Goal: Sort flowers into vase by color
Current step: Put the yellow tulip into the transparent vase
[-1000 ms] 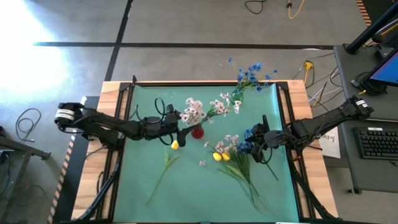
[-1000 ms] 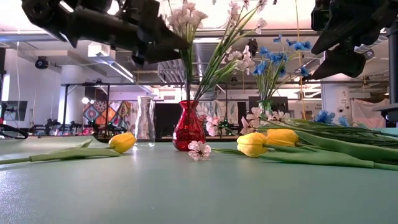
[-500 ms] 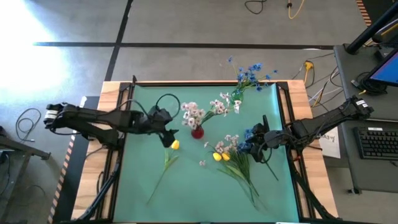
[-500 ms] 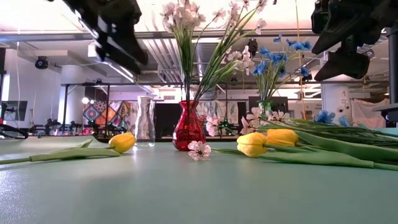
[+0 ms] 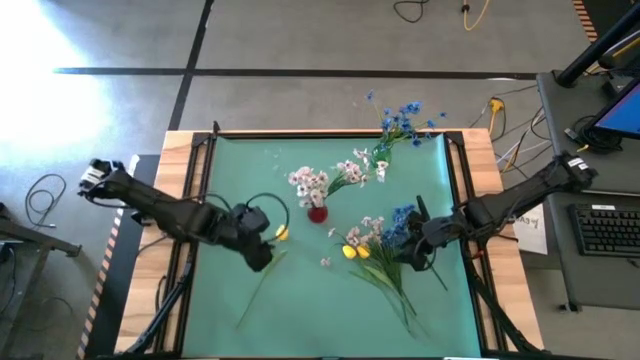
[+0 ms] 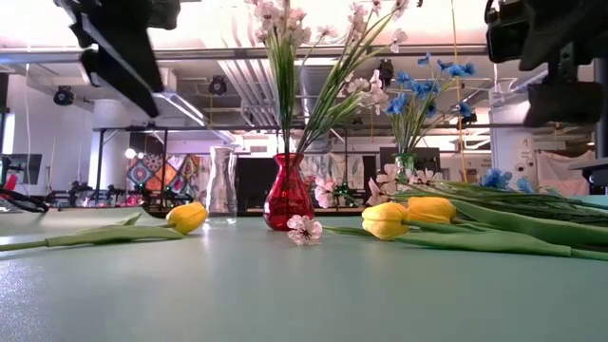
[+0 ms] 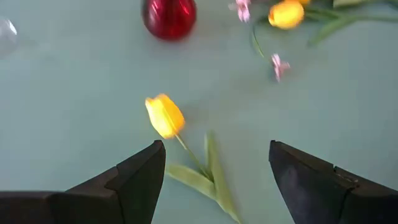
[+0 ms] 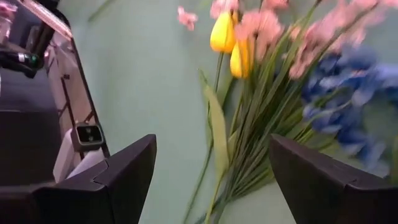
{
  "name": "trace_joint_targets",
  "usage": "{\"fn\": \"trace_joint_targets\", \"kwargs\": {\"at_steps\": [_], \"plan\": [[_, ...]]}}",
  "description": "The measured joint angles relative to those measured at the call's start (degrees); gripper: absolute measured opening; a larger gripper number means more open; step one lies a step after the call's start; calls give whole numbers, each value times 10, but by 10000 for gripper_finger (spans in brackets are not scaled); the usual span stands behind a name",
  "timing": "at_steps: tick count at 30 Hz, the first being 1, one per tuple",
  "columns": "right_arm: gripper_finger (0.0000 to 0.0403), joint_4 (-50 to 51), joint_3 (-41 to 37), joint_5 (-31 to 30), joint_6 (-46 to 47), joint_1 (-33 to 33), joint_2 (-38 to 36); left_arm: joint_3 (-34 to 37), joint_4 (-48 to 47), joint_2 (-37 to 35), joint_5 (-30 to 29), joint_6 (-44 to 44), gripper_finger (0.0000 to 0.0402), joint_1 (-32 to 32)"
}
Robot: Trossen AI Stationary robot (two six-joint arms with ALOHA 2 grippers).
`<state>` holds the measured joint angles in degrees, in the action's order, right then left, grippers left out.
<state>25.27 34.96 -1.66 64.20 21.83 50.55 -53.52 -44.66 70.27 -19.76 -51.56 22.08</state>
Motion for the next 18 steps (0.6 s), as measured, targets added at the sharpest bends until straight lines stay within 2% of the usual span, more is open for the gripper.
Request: {"fn": "trace_joint_targets", "kwargs": {"at_steps": [4,7,11,15,18], "plan": [[297,31,24,21,29,22,43,0,0,23,0,-36,272,36],[297,92,59,23,45,40,79,0,0,41,0,-54,272,49],[297,179,108,23,66,64,123,0,0,65,2,-68,272,53],[297,235,130,25,88,89,151,-1,-16,78,43,-58,272,51],[297,259,132,52,125,95,157,0,-27,84,39,-55,272,55]]}}
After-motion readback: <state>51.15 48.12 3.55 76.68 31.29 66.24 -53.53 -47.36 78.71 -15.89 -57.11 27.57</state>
